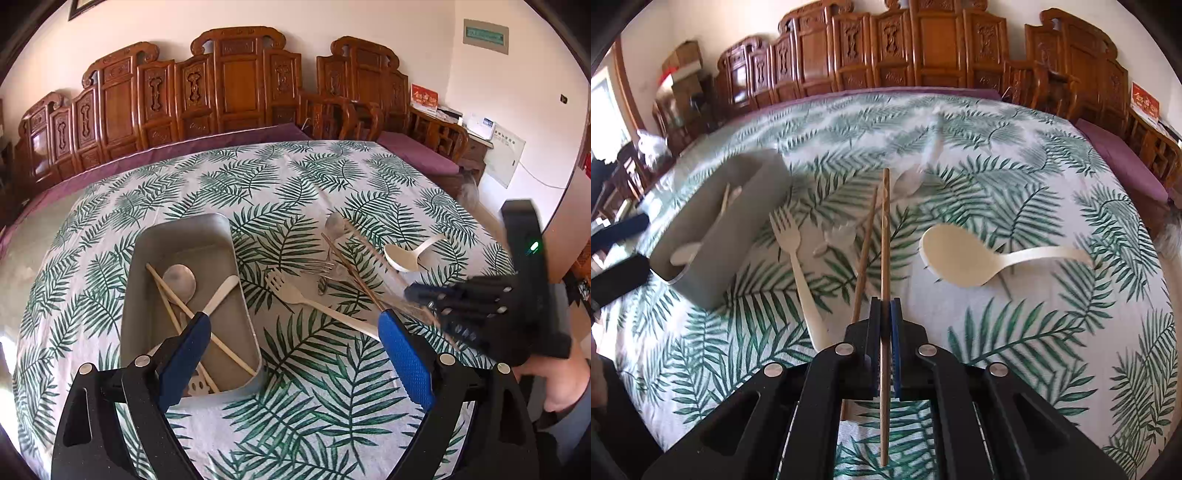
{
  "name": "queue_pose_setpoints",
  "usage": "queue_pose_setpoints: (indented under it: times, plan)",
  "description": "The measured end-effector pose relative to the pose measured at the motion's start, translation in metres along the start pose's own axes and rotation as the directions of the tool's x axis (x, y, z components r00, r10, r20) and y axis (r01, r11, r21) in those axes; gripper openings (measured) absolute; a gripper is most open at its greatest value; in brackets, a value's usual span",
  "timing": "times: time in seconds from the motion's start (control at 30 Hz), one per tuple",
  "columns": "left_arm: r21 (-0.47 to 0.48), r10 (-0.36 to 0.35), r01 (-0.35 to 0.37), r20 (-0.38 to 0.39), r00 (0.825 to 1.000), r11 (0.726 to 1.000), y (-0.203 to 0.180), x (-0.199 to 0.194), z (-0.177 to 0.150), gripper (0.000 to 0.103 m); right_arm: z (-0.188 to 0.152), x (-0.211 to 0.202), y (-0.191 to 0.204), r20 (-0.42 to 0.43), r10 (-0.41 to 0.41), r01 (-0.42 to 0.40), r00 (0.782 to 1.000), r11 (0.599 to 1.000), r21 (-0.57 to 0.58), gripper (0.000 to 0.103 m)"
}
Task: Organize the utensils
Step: 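Grasp a wooden chopstick on the cloth with the right tool while the left tool grasps a cream fork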
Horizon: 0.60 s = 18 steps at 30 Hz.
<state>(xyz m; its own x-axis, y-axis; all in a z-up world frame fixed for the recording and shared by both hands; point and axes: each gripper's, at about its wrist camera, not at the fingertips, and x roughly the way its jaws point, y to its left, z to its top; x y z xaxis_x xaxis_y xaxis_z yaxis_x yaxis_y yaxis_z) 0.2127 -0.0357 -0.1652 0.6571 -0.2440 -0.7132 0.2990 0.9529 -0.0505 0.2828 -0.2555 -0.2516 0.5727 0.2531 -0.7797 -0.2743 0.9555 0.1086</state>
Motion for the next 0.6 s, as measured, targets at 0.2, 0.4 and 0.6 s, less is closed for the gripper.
queue_pose_setpoints:
  times: [0.2,0.4,0.6]
  plan:
    - [-0.019,0.005,-0.006,-0.027,1.0,1.0,-0.019,0.008,0.001,0.088,0.003,-0.012,-0.018,0.038,-0.015,0.015,0.999,1.0,-0.004,0.006]
    - [0.01,0.039,-0.038,-0.075,0.996,0.999,-0.049,0.034,0.003,0.079,0.005,-0.016,-0.039,0.051,-0.012,0.011,0.999,1.0,0.015,0.006]
    - [-0.046,0.054,-0.063,-0.177,0.983,0.997,-0.054,0.081,0.004,0.057,0.004,-0.012,-0.051,0.041,-0.013,0.011,0.999,0.999,0.034,0.006]
